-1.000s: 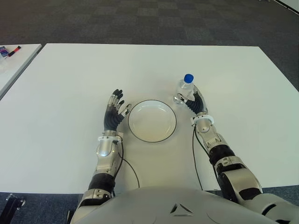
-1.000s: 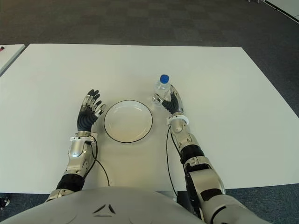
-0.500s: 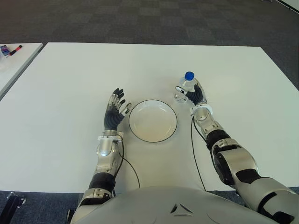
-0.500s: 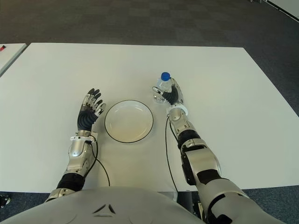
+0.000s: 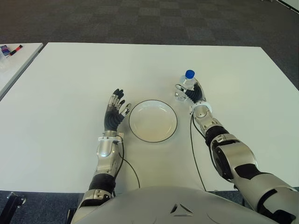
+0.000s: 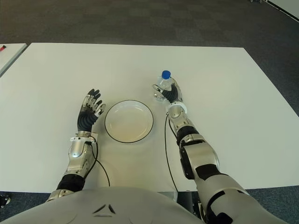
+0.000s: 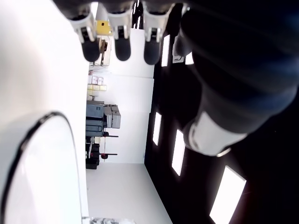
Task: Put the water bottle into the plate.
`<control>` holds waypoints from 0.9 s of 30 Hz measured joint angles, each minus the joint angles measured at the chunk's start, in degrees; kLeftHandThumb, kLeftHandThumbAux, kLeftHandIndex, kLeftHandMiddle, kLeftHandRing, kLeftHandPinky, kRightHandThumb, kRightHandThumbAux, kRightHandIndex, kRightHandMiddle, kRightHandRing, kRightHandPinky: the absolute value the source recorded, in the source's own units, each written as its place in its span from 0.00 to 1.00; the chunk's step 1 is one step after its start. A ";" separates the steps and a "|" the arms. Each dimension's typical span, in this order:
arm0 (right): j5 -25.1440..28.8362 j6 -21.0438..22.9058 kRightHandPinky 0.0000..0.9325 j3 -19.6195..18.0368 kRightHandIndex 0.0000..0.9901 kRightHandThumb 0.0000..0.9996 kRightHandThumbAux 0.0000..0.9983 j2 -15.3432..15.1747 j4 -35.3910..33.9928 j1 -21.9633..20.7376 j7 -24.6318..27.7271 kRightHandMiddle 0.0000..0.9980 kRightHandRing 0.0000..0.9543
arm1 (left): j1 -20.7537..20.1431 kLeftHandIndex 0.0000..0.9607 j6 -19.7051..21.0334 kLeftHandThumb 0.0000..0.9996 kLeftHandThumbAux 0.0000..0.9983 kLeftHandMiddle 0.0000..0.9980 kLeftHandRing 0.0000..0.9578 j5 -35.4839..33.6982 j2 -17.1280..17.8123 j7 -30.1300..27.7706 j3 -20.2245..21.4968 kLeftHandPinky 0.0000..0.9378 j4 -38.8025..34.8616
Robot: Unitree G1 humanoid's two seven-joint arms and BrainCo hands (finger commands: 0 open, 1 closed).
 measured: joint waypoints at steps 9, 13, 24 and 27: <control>0.08 0.11 0.18 0.02 0.01 0.50 0.41 0.06 0.59 -0.07 0.16 0.00 0.03 | 0.50 0.08 0.24 0.33 0.78 0.10 0.09 -0.04 -0.06 0.00 -0.03 0.13 -0.10; 0.09 0.11 0.19 0.01 0.04 0.51 0.41 0.06 1.18 -0.07 0.16 0.00 0.05 | 0.50 0.07 0.43 0.32 0.78 0.10 0.09 0.00 -0.05 0.00 -0.03 0.14 -0.10; 0.10 -1.66 0.38 -0.03 0.29 0.63 0.49 0.03 1.40 -0.02 -0.36 0.26 0.28 | 0.50 0.07 0.46 0.33 0.79 0.09 0.08 -0.02 -0.09 0.00 0.02 0.11 -0.10; 0.10 -3.23 0.42 -0.07 0.38 0.69 0.63 0.03 1.45 0.06 -1.19 0.34 0.36 | 0.49 0.07 0.45 0.32 0.79 0.09 0.08 -0.01 -0.08 0.00 0.03 0.11 -0.09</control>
